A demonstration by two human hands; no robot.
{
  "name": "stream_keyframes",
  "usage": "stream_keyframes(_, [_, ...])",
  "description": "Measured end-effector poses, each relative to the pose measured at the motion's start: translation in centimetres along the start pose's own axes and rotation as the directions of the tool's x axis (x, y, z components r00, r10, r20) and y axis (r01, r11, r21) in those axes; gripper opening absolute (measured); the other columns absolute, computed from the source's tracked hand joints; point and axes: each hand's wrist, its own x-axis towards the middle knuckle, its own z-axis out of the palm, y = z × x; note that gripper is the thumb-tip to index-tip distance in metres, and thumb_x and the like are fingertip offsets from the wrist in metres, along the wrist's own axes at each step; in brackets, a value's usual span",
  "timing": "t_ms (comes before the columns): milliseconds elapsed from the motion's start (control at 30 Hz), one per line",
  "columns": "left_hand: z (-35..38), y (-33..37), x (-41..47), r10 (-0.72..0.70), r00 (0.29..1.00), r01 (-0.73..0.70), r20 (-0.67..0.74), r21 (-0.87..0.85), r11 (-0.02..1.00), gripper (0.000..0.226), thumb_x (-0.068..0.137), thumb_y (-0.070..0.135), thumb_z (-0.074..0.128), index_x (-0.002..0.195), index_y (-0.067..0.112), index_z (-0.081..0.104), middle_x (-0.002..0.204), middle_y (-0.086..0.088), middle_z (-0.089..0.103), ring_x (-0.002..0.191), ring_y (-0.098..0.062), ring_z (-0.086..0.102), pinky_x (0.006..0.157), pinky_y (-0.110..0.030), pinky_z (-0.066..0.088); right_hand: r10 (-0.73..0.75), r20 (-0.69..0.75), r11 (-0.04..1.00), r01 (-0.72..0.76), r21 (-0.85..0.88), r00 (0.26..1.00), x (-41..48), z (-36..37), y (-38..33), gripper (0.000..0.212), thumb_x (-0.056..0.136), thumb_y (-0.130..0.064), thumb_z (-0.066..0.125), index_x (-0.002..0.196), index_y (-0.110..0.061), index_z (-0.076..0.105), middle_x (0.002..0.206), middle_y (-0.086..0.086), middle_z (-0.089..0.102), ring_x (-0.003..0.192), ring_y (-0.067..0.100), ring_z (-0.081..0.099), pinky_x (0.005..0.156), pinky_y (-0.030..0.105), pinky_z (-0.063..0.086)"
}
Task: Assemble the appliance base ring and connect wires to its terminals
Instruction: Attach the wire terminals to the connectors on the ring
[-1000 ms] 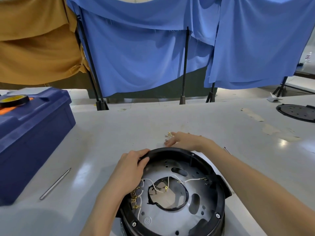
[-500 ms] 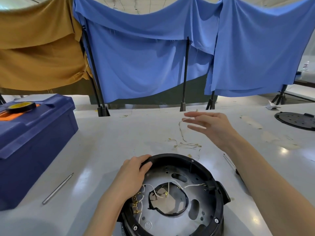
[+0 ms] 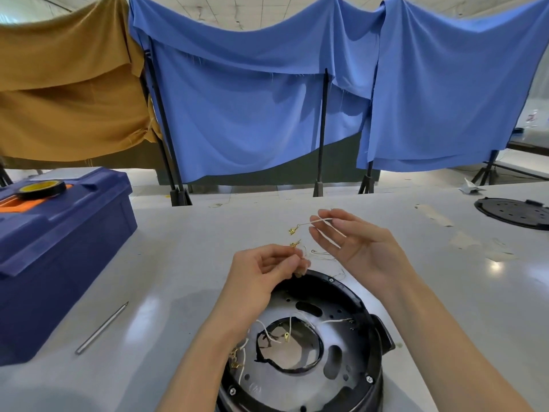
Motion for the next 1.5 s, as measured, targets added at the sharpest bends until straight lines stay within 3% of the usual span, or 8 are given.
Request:
stream_keyframes(100, [0.5, 0.0, -0.5, 0.000, 1.000, -0.002, -0.018, -0.087, 0.996, 0.006, 0.086, 0.005, 0.066, 0.088, 0.007, 0.072, 0.080, -0.011, 0.075, 0.078, -0.025, 0.073, 0.069, -0.021, 0.056, 0.029, -0.051, 0.997, -0.025, 0.077, 0.998, -0.3, -0.1, 0.6, 0.020, 0.073, 0.007, 0.063, 0.089, 0.002, 0.073, 0.099, 0.020, 0.070, 0.097, 0.034, 0.069, 0.083, 0.039, 0.056])
stream_keyframes(167, [0.6, 0.0, -0.6, 0.011, 0.999, -0.013, -0.036, -0.076, 0.997, 0.005, 0.086, 0.006, 0.068, 0.086, 0.007, 0.073, 0.078, -0.011, 0.075, 0.075, -0.024, 0.073, 0.068, -0.021, 0.055, 0.037, -0.092, 0.997, -0.030, 0.077, 0.995, -0.5, -0.1, 1.0, 0.034, 0.078, 0.005, 0.064, 0.111, 0.001, 0.062, 0.105, 0.025, 0.069, 0.098, 0.038, 0.068, 0.081, 0.041, 0.057])
stream_keyframes(300, [0.8, 0.0, -0.7, 0.036, 0.996, -0.038, -0.079, -0.028, 0.999, 0.006, 0.086, 0.008, 0.069, 0.086, 0.012, 0.074, 0.076, -0.008, 0.075, 0.074, -0.021, 0.073, 0.066, -0.018, 0.054, 0.052, -0.180, 0.974, -0.089, -0.208, 0.982, -1.2, 0.4, 1.7, 0.066, 0.078, -0.017, 0.075, 0.132, -0.016, 0.037, 0.109, 0.025, 0.069, 0.098, 0.041, 0.068, 0.075, 0.041, 0.058])
stream_keyframes(500, [1.2, -0.1, -1.1, 0.047, 0.996, -0.041, -0.075, 0.083, 0.996, 0.007, 0.084, 0.010, 0.072, 0.082, 0.016, 0.075, 0.074, -0.002, 0.075, 0.073, -0.015, 0.073, 0.070, -0.018, 0.054, 0.066, -0.149, 0.883, -0.128, -0.453, 0.987, -2.3, 1.8, 2.4, 0.028, 0.081, -0.019, 0.073, 0.096, 0.004, 0.072, 0.090, 0.022, 0.072, 0.078, 0.029, 0.070, 0.072, 0.033, 0.058])
stream_keyframes(700, [0.4, 0.5, -1.7, 0.038, 0.989, 0.002, -0.144, 0.266, 0.964, 0.010, 0.080, 0.029, 0.075, 0.077, 0.020, 0.074, 0.071, 0.007, 0.073, 0.071, -0.008, 0.070, 0.072, -0.022, 0.055, 0.029, -0.126, 0.811, -0.097, -0.576, 0.992, -3.4, 2.5, 2.4, 0.019, 0.084, -0.010, 0.070, 0.089, 0.008, 0.072, 0.091, 0.028, 0.071, 0.082, 0.037, 0.070, 0.076, 0.034, 0.059])
stream_keyframes(867, [0.2, 1.2, -2.2, 0.136, 0.972, -0.057, -0.193, 0.368, 0.928, 0.007, 0.079, 0.024, 0.076, 0.074, 0.022, 0.072, 0.072, 0.011, 0.070, 0.069, -0.004, 0.063, 0.064, -0.017, 0.049, 0.061, -0.110, 0.787, -0.116, -0.606, 0.992, -3.9, 3.3, 2.4, 0.018, 0.083, -0.007, 0.070, 0.083, 0.010, 0.071, 0.073, 0.026, 0.067, 0.058, 0.028, 0.064, 0.060, 0.031, 0.058])
stream_keyframes(1333, [-1.6, 1.1, -2.7, -0.033, 0.996, 0.050, -0.078, 0.228, 0.972, 0.009, 0.089, 0.020, 0.065, 0.083, 0.017, 0.070, 0.067, 0.004, 0.069, 0.066, -0.001, 0.063, 0.062, -0.007, 0.044, 0.154, -0.097, 0.702, -0.178, -0.690, 0.983, -4.0, 3.9, 2.6, 0.012, 0.083, 0.001, 0.069, 0.074, 0.007, 0.072, 0.058, 0.014, 0.066, 0.048, 0.025, 0.061, 0.049, 0.028, 0.052])
stream_keyframes(1500, [-2.5, 1.0, -2.9, -0.061, 0.997, 0.069, -0.040, 0.276, 0.959, 0.010, 0.089, 0.023, 0.065, 0.080, 0.020, 0.069, 0.067, 0.005, 0.067, 0.067, -0.005, 0.061, 0.064, -0.015, 0.046, -0.049, -0.112, 0.500, -0.072, -0.863, 0.993, -4.4, 4.2, 2.3, 0.019, 0.076, -0.021, 0.081, 0.075, -0.004, 0.072, 0.063, 0.012, 0.071, 0.056, 0.021, 0.070, 0.058, 0.028, 0.058])
